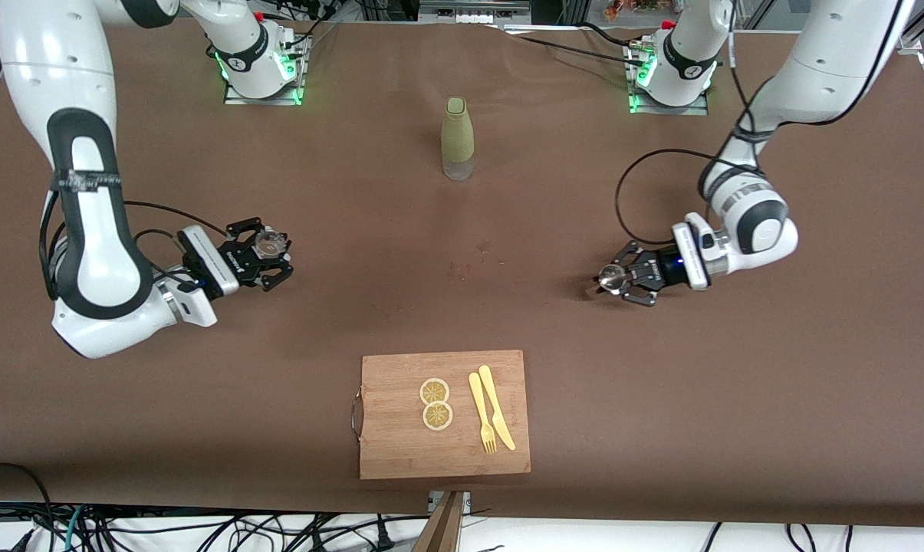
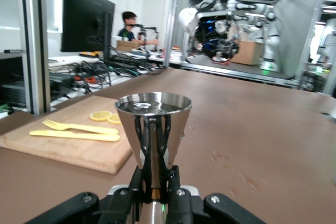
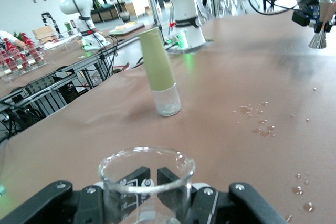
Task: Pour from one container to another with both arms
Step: 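Draw the beaker back with the right gripper while the left gripper withdraws, then lower the beaker with the right gripper while the left gripper lowers the jigger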
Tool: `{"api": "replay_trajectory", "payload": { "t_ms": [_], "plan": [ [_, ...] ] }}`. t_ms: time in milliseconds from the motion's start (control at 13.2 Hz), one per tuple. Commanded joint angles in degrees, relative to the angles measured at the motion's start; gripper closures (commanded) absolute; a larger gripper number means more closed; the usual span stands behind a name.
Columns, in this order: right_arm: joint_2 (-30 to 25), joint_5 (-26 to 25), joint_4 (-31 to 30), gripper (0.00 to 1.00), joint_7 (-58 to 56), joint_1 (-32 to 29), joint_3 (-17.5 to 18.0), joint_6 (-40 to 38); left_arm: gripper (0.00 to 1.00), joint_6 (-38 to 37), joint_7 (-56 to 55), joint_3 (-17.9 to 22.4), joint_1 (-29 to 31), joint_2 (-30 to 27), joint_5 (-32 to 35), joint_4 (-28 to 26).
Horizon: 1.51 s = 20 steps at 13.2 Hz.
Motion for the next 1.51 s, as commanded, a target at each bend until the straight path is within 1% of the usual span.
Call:
{"api": "replay_trajectory", "payload": {
  "t_ms": [0, 227, 302, 378, 453, 529, 755, 831, 982, 1133, 1209, 1284, 1360, 1435],
  "plan": [
    [5.68, 1.14, -0.11, 0.9, -9.92, -3.71, 0.85, -1.71, 1.0, -5.88, -1.48, 1.68, 4.89, -1.39, 9.9, 0.47],
    [9.47, 1.22, -0.72, 0.89, -12.76, -6.26, 0.85, -2.76, 1.0, -13.97, -1.05, 5.82, 8.32, 0.72, 21.42, 3.54],
    [9.82, 1.22, -1.33, 0.89, -12.76, -6.45, 0.85, -2.59, 1.0, -15.64, 0.0, 6.87, 9.46, 1.07, 24.58, 4.25],
    [10.44, 1.48, -2.12, 0.89, -12.85, -6.36, 1.03, -1.81, 1.0, -16.7, 1.58, 7.06, 10.78, 1.6, 26.62, 4.69],
    [11.57, 3.75, -2.21, 0.89, -13.2, -6.01, 1.03, -0.93, 1.0, -17.5, 3.25, 7.49, 11.75, 2.39, 28.29, 4.87],
    [12.54, 4.29, -2.22, 0.89, -14.25, -5.75, 1.03, 0.12, 1.0, -18.2, 5.18, 7.93, 12.45, 3.44, 29.61, 5.91],
    [14.3, 3.6, -2.74, 0.88, -16.27, -6.1, 1.03, 1.98, 1.0, -21.27, 11.33, 9.43, 13.43, 7.56, 31.64, 8.99],
    [14.92, 3.68, -2.66, 0.88, -17.93, -5.92, 1.03, 2.33, 1.0, -21.81, 12.48, 10.04, 13.52, 8.45, 33.91, 10.39],
    [15.63, 4.29, -2.66, 0.87, -19.79, -5.75, 1.03, 4.17, 1.0, -22.08, 13.8, 10.22, 14.91, 9.16, 35.86, 10.93],
    [16.68, 4.47, -2.66, 0.85, -19.88, -5.39, 1.21, 5.23, 1.0, -22.51, 16.08, 10.49, 15.01, 11.87, 36.22, 12.16],
    [16.86, 4.47, -2.66, 0.76, -19.88, -5.48, 1.21, 5.41, 1.0, -22.69, 16.97, 10.57, 15.01, 13.1, 36.22, 13.12],
    [16.69, 4.47, -2.66, 0.48, -19.79, -5.57, 1.21, 5.06, 1.0, -22.87, 17.76, 10.66, 15.01, 13.9, 36.22, 13.74],
    [16.51, 4.39, -2.66, 0.23, -19.79, -5.74, 1.21, 4.71, 1.0, -23.13, 18.2, 10.66, 15.01, 14.52, 36.31, 13.83],
    [16.42, 4.21, -2.66, 0.0, -19.71, -5.92, 1.12, 4.1, 1.0, -23.22, 18.47, 10.66, 15.01, 14.87, 36.31, 13.92]
  ]
}}
